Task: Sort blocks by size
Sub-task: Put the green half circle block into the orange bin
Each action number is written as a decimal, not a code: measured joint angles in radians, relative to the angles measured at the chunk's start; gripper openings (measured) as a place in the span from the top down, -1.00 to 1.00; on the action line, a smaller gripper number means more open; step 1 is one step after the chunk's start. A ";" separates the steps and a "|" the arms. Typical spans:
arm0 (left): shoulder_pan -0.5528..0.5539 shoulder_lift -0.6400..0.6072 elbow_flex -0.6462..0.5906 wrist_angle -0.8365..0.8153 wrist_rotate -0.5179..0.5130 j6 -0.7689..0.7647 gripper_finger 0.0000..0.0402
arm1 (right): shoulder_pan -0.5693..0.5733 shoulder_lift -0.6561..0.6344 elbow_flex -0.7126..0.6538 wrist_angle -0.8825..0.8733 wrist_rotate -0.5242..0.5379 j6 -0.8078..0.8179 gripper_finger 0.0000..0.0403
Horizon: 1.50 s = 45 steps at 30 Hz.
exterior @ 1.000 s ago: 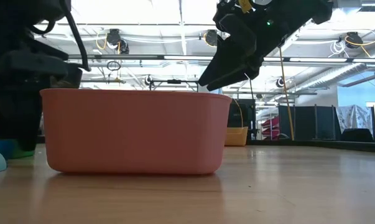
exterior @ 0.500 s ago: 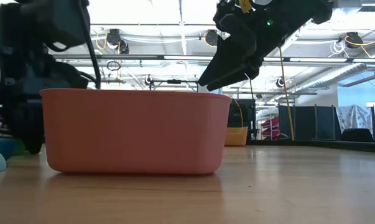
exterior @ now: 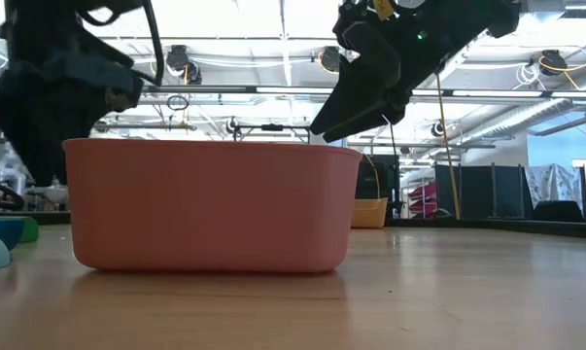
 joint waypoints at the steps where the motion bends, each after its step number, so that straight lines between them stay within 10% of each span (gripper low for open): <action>1: -0.006 0.000 0.000 0.008 0.015 -0.044 -0.16 | 0.000 0.000 0.000 0.000 -0.009 0.000 -0.27; 16: -0.070 0.045 -0.010 0.022 0.065 -0.510 -0.16 | 0.003 0.000 0.000 -0.085 -0.072 -0.002 -0.27; 45: -0.073 0.181 -0.010 0.147 0.030 -0.427 -0.05 | 0.009 0.000 0.000 -0.085 -0.072 0.012 -0.27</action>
